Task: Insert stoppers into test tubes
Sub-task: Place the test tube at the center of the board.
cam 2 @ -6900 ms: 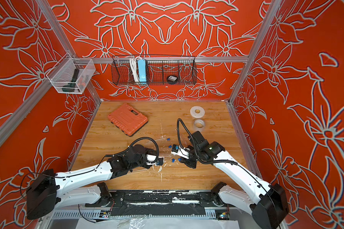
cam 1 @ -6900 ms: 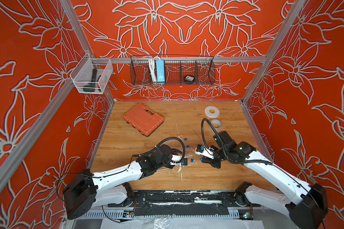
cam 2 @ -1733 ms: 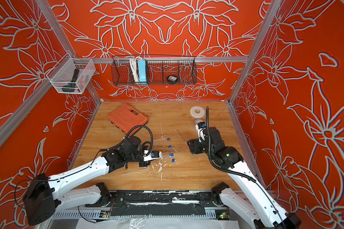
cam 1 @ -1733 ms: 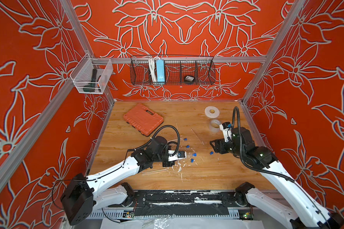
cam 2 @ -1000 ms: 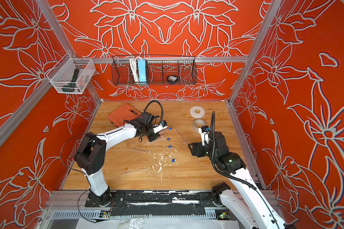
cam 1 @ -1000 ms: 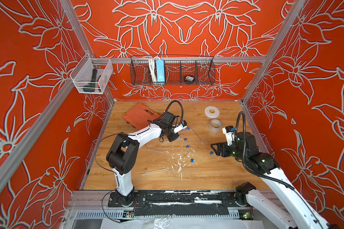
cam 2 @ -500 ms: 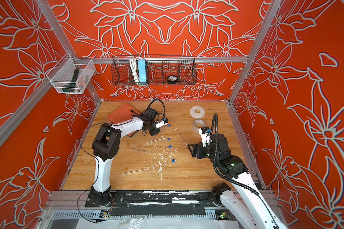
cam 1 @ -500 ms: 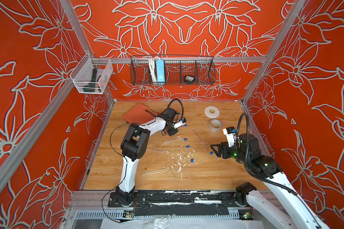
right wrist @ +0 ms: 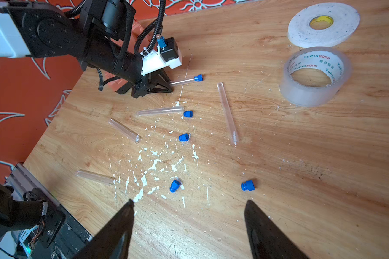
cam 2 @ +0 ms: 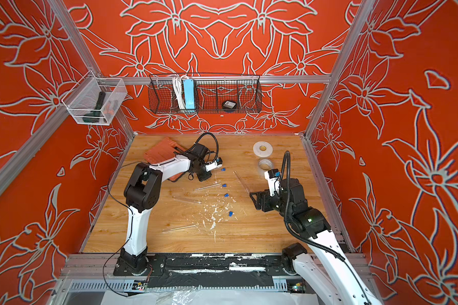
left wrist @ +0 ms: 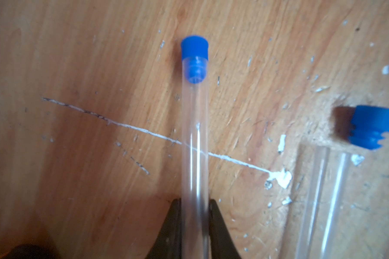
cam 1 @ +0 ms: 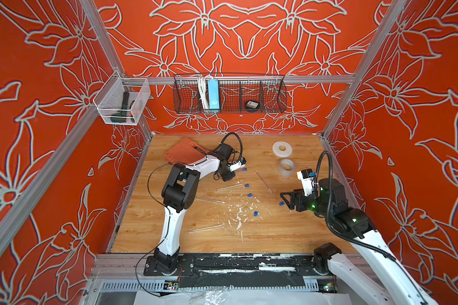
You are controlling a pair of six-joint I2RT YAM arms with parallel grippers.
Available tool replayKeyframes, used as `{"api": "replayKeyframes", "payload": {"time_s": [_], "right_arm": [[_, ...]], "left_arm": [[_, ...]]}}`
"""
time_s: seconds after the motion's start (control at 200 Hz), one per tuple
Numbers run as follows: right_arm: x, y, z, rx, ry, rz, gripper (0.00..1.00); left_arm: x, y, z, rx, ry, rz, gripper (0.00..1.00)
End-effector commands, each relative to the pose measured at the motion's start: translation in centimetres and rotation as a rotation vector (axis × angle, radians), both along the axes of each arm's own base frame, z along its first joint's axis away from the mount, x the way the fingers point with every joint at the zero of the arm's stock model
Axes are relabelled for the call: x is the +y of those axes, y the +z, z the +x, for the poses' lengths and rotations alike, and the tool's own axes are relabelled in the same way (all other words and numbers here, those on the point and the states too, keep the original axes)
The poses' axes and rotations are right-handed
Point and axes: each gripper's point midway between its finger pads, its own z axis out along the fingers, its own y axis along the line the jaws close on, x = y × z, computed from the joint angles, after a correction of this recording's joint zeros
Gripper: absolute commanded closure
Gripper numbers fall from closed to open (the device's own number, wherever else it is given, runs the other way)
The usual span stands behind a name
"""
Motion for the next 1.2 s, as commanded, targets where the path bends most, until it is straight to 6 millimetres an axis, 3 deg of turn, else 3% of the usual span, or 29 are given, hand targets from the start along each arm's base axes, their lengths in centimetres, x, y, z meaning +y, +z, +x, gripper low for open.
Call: {"api": "replayKeyframes", "payload": {"time_s": [0.0, 0.17, 0.275, 0.415, 0.515, 0.646, 0.786, 0.936, 1.196], "right_arm": [[0.2, 0.1, 0.1, -0.02, 0.012, 0.006, 0.23], [0.2, -0.2, 0.1, -0.016, 0.015, 0.002, 0.25], [0.3, -0.1, 0.0, -0.016, 0.024, 0.006, 0.25], [0.4, -0.2, -0.2, -0.014, 0.028, 0.017, 0.25], [0.3, -0.2, -0.3, -0.016, 0.025, 0.02, 0.25], [0.3, 0.2, 0.0, -0.034, 0.019, 0.02, 0.24], [0.3, 0.4, 0.4, -0.043, 0.02, 0.012, 0.24], [0.7, 0.6, 0.6, -0.05, 0.038, 0.011, 0.24], [0.8, 0.7, 0.7, -0.059, 0.049, 0.004, 0.23]], "left_arm": [[0.7, -2.5, -1.4, 0.069, -0.005, 0.036, 0.8], [0.9, -2.0, -1.0, 0.033, 0.004, 0.039, 0.76], [0.6, -0.5, -0.3, -0.012, 0.011, 0.013, 0.72], [-0.2, 4.6, 0.5, -0.139, 0.008, -0.071, 0.66], [-0.4, 8.7, -0.4, -0.233, -0.014, -0.144, 0.63], [-0.7, 12.4, -5.3, -0.291, -0.082, -0.271, 0.61], [0.7, 12.4, -12.2, -0.315, -0.166, -0.294, 0.62], [3.4, 10.1, -18.5, -0.22, -0.231, -0.214, 0.58], [8.1, 4.3, -25.9, -0.09, -0.172, 0.038, 0.56]]}}
